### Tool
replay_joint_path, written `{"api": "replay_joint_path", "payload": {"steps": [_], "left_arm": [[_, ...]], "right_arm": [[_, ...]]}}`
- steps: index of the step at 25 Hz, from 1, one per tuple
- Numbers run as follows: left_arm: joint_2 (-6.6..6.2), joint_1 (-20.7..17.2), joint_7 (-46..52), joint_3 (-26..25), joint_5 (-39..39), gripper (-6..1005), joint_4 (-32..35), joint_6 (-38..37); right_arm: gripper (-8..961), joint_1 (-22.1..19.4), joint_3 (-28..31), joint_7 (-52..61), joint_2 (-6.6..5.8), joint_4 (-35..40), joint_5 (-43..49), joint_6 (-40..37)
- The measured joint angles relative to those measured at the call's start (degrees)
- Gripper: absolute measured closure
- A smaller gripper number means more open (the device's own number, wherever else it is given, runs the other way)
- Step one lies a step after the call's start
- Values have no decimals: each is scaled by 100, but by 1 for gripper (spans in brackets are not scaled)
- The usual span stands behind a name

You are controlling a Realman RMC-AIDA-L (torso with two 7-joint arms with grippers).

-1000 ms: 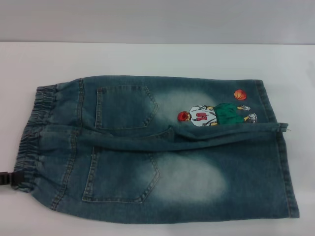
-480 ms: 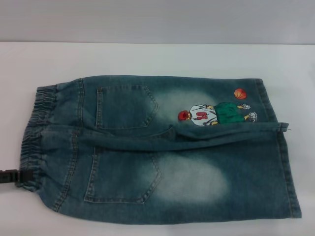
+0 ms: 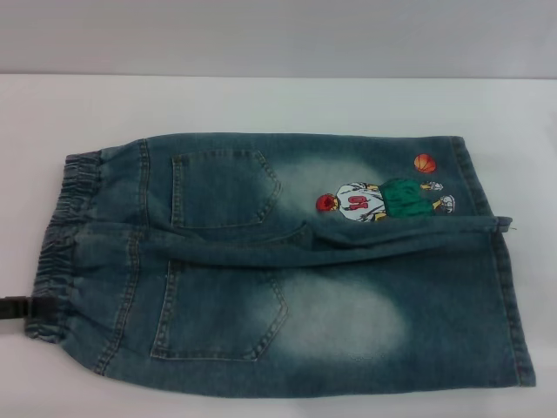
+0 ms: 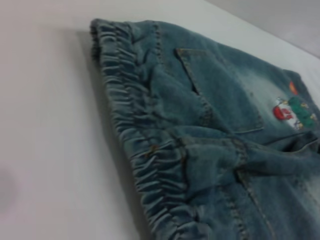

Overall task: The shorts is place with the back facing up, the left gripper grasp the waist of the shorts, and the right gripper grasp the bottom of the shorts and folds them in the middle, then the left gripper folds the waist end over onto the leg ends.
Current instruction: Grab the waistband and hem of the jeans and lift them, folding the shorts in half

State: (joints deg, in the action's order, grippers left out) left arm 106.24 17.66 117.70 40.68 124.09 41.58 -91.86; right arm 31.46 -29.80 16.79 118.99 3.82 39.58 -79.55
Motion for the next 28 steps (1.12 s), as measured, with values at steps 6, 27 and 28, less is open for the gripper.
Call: {"api": "replay_joint_path", "payload": {"steps": [6, 27, 28], "left_arm": [[-48, 111, 132, -34, 256, 231, 7, 9], [-63, 336, 281, 2, 556, 236, 8, 19], [-65, 336, 281, 3, 557, 237, 8, 19]], "right_arm": [[147, 20, 1, 0, 0, 14, -4, 19], [148, 62, 0, -48, -9, 4, -4, 72], [148, 62, 0, -48, -9, 2, -4, 72]]}}
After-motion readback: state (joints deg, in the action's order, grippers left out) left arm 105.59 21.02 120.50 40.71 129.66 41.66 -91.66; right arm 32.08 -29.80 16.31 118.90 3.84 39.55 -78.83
